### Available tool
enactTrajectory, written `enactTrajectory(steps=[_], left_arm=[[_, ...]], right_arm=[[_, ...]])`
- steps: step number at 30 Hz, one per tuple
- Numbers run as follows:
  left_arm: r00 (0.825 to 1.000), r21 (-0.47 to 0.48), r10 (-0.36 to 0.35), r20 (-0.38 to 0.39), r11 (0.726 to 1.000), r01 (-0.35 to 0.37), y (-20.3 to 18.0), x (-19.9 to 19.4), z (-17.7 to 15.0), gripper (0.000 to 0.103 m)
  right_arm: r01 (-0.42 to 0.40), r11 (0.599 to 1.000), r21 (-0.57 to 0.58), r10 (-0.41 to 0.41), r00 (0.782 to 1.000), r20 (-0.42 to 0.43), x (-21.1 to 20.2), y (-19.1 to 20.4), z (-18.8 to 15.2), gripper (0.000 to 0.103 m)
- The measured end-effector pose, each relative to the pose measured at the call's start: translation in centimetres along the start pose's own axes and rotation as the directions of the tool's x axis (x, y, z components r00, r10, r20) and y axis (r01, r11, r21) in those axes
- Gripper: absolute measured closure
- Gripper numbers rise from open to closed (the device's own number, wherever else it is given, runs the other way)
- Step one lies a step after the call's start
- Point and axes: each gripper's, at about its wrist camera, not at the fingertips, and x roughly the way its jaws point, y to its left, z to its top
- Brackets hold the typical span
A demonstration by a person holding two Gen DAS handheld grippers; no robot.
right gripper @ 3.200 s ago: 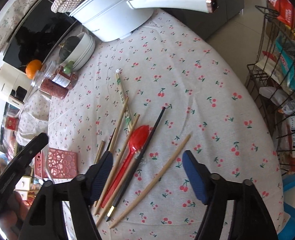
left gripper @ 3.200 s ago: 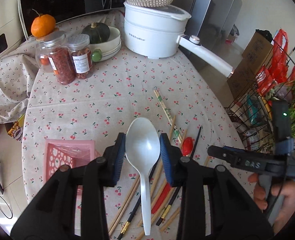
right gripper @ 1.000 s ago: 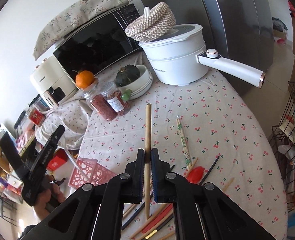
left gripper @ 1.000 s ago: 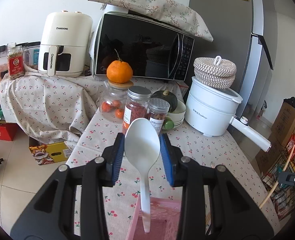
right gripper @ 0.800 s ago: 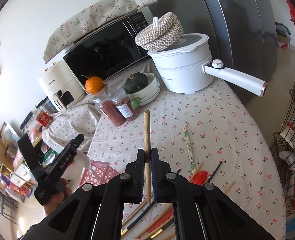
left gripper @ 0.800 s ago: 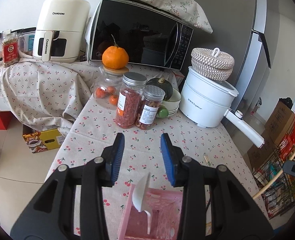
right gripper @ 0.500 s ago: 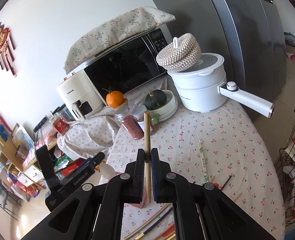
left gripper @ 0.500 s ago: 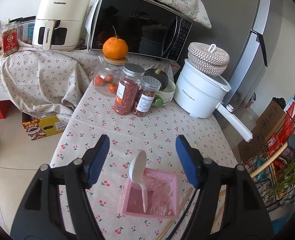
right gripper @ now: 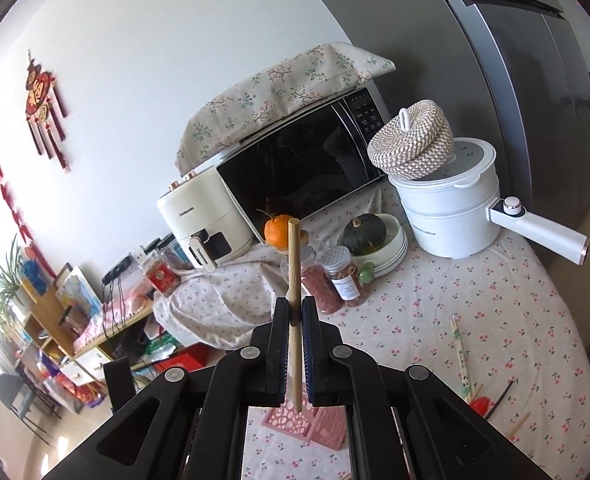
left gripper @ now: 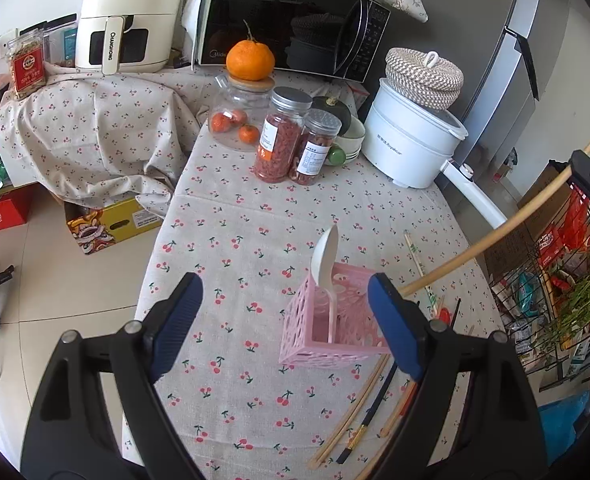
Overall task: Organize utensils
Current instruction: 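Lower the spoon into the pink holder with the left tool while the right carries the chopstick over, then drop the wooden chopstick into the pink holder and open the right tool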
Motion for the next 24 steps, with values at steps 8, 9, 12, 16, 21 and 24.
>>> enactTrajectory(steps=[8,9,12,16,21,24], left_arm=[[0.997,-0.009,0.01,-0.075,1.0,-0.01,1.0,0.7,-0.6,0.018],[0.997,-0.009,0.007,-0.079,1.0,-0.007,1.0,0.7,-0.7,0.018],[0.996,-0.006,-0.004,-0.085,1.0,0.004,0.8,0.6,-0.7,0.018],[0.996,0.006,-0.013,-0.092,1.0,0.013,0.5,0.6,-0.8,0.018],[0.991,0.024,-0.043,-0.13,0.999,0.047,-0.3,1.0,-1.5,0.018],[0.985,0.041,-0.063,-0.158,0.997,0.07,-1.1,1.2,-2.0,0.018]], right_arm=[[0.058,0.998,0.006,-0.057,0.992,-0.116,6.5,-0.7,-2.0,0.097],[0.059,0.998,0.007,-0.058,0.99,-0.129,7.1,-0.8,-2.2,0.097],[0.063,0.998,0.01,-0.06,0.985,-0.165,8.6,-0.9,-2.8,0.097],[0.064,0.998,0.015,-0.06,0.979,-0.193,9.9,-1.0,-3.3,0.095],[0.066,0.997,0.046,-0.055,0.976,-0.212,10.0,-1.7,-3.4,0.065],[0.058,0.996,0.069,-0.044,0.981,-0.186,8.8,-2.3,-3.2,0.042]])
